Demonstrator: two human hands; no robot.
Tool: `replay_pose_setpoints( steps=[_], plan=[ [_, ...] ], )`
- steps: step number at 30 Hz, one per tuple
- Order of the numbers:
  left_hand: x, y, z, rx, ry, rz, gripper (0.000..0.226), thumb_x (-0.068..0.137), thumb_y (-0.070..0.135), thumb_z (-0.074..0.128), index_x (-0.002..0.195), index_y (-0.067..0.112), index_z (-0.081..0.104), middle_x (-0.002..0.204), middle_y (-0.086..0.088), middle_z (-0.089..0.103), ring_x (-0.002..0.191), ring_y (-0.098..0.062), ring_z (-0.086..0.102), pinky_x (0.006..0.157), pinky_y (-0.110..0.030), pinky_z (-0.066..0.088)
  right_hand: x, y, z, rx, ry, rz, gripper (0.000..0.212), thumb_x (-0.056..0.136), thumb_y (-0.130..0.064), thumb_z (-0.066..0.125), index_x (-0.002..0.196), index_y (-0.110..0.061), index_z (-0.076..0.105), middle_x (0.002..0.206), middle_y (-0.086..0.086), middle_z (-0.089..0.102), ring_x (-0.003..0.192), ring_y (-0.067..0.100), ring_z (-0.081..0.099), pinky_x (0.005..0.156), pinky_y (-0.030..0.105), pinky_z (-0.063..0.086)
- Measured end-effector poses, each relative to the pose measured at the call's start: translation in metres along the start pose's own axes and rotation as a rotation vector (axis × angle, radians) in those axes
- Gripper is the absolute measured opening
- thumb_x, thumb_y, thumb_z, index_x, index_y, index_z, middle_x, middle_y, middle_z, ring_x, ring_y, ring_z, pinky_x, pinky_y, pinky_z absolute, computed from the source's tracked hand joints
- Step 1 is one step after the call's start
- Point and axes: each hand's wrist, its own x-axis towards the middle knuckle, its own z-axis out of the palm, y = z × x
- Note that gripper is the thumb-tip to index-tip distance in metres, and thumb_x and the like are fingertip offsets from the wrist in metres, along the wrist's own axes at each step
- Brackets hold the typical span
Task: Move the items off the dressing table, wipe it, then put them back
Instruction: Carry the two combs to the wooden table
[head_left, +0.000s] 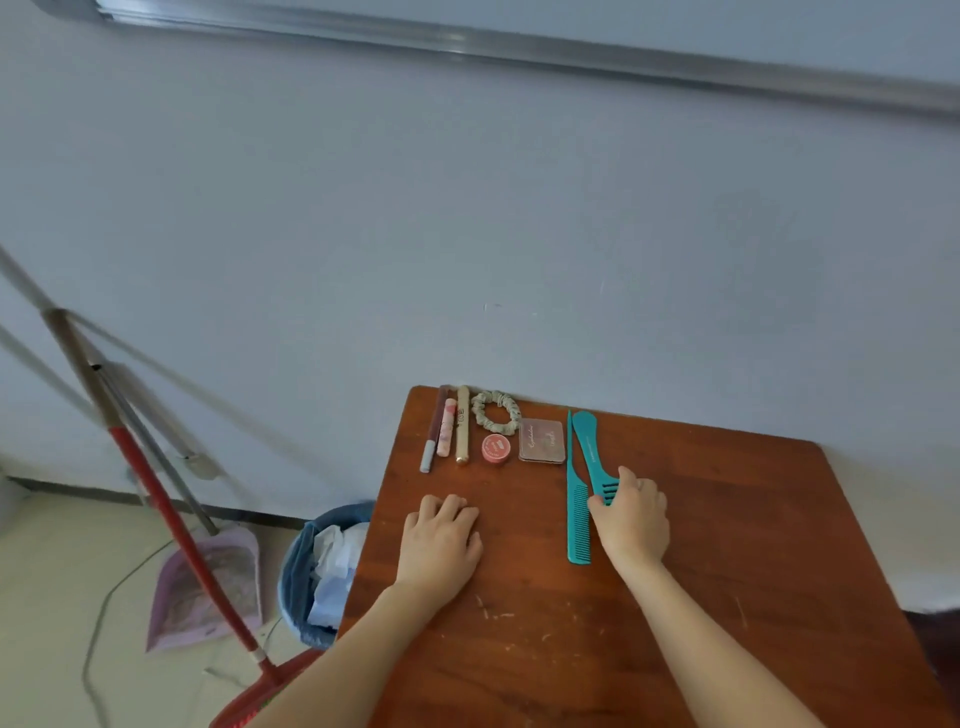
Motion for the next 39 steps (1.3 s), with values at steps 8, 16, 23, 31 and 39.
replay_pose_setpoints(
  steps=[8,16,23,31,39],
  plan=[
    [0.000,-0.003,-0.007,0.103,-0.037,0.112,0.039,0.095,0.034,0.032,0.130,0.023,0.044,0.135,0.004,0.042,0.123,-0.020,0.035,0.097,-0.033,0.035,-0.042,0.028,-0.022,0.031,0.105,0.055,0.046,0.089,-0.029,0.053,0.132,-0.016,0.043,0.139,0.011,0.038,0.130,0.026,0.032,0.101,0.036,0.037],
    [0.011,0.053,-0.032,0.092,-0.037,0.279,0.034,0.094,0.036,0.035,0.119,0.020,0.051,0.123,-0.002,0.052,0.116,-0.021,0.043,0.095,-0.037,0.036,-0.098,0.084,-0.061,0.087,0.255,0.191,0.040,0.087,-0.028,0.055,0.125,-0.015,0.052,0.138,0.011,0.040,0.130,0.026,0.031,0.102,0.037,0.034],
    [-0.043,0.147,-0.012,0.004,-0.067,0.681,0.039,0.093,0.036,0.037,0.129,0.023,0.046,0.132,0.003,0.047,0.123,-0.019,0.038,0.100,-0.035,0.033,-0.190,0.152,-0.084,0.093,0.344,0.373,0.042,0.087,-0.031,0.056,0.127,-0.017,0.051,0.141,0.010,0.037,0.132,0.024,0.028,0.105,0.036,0.028],
    [-0.197,0.256,0.011,-0.074,-0.169,1.162,0.039,0.093,0.034,0.040,0.129,0.021,0.046,0.136,0.004,0.044,0.123,-0.019,0.035,0.095,-0.031,0.031,-0.405,0.243,-0.106,0.101,0.513,0.771,0.041,0.083,-0.025,0.063,0.121,-0.012,0.057,0.136,0.014,0.044,0.128,0.030,0.036,0.103,0.038,0.030],
    [-0.406,0.326,0.032,-0.231,-0.418,1.485,0.049,0.089,0.037,0.033,0.127,0.010,0.051,0.133,-0.006,0.051,0.123,-0.024,0.041,0.104,-0.031,0.027,-0.644,0.271,-0.139,0.004,0.723,1.101,0.037,0.078,-0.016,0.068,0.113,-0.006,0.062,0.127,0.019,0.051,0.122,0.037,0.042,0.096,0.045,0.037]
  ],
)
